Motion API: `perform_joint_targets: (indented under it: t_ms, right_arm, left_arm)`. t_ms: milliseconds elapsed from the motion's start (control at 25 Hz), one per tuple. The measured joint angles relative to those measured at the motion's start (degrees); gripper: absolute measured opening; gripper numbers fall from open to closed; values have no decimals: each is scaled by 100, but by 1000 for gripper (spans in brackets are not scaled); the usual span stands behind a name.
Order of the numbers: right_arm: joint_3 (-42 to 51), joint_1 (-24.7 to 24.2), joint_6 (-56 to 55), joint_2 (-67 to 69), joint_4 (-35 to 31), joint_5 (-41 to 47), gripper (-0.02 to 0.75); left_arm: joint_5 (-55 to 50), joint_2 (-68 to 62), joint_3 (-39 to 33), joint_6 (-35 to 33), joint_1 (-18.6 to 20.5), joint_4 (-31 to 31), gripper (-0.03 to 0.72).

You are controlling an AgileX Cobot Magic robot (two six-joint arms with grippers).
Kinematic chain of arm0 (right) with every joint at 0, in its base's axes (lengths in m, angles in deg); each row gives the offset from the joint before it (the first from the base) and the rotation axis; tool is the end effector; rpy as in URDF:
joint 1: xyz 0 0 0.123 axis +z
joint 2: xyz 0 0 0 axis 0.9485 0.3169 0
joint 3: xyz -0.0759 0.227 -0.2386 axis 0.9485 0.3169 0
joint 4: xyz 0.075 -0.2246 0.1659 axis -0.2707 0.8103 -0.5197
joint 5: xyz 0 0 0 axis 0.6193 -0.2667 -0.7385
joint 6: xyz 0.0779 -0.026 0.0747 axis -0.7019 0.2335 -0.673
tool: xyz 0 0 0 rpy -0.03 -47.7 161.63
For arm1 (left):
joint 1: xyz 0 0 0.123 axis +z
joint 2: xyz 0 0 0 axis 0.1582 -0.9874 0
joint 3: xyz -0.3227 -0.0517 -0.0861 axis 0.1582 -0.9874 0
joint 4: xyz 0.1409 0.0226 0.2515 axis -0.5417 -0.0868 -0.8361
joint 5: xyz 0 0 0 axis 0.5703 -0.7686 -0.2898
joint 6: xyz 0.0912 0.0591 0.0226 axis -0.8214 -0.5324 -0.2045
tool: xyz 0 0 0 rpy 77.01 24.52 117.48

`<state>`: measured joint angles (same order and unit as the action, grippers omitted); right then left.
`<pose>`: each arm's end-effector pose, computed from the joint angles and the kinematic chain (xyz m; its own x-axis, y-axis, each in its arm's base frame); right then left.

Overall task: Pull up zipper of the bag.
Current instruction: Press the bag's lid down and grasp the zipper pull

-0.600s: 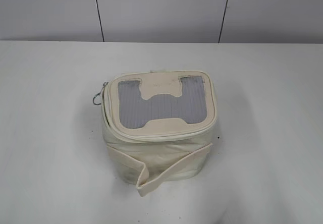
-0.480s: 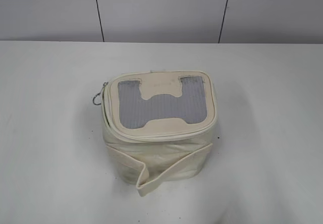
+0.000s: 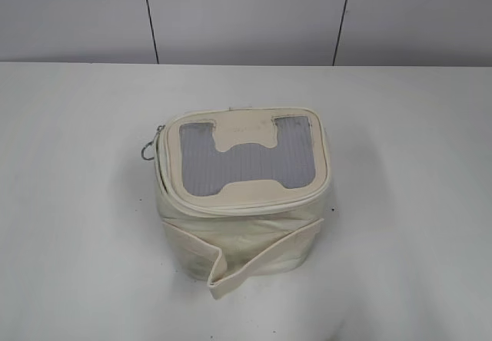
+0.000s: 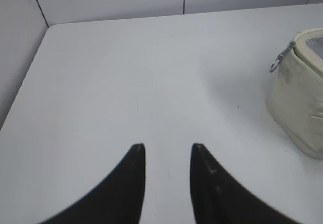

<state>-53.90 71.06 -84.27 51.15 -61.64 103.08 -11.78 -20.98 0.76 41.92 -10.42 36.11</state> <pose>-0.0075 0.0030 0.2884 -0.4347 -0.0225 -0.9003 -0.0281 0.9995 -0.0114 -0.0139 -0.0068 0.3016 -0.3964 0.0732 -0.9152 0.1073 0.9937 0.0330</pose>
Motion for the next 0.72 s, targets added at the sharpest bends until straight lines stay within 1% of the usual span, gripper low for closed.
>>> perform_joint_targets:
  t_ms: [720]
  right_arm:
    - [0, 0, 0, 0, 0, 0, 586]
  left_arm:
    - [0, 0, 0, 0, 0, 0, 239]
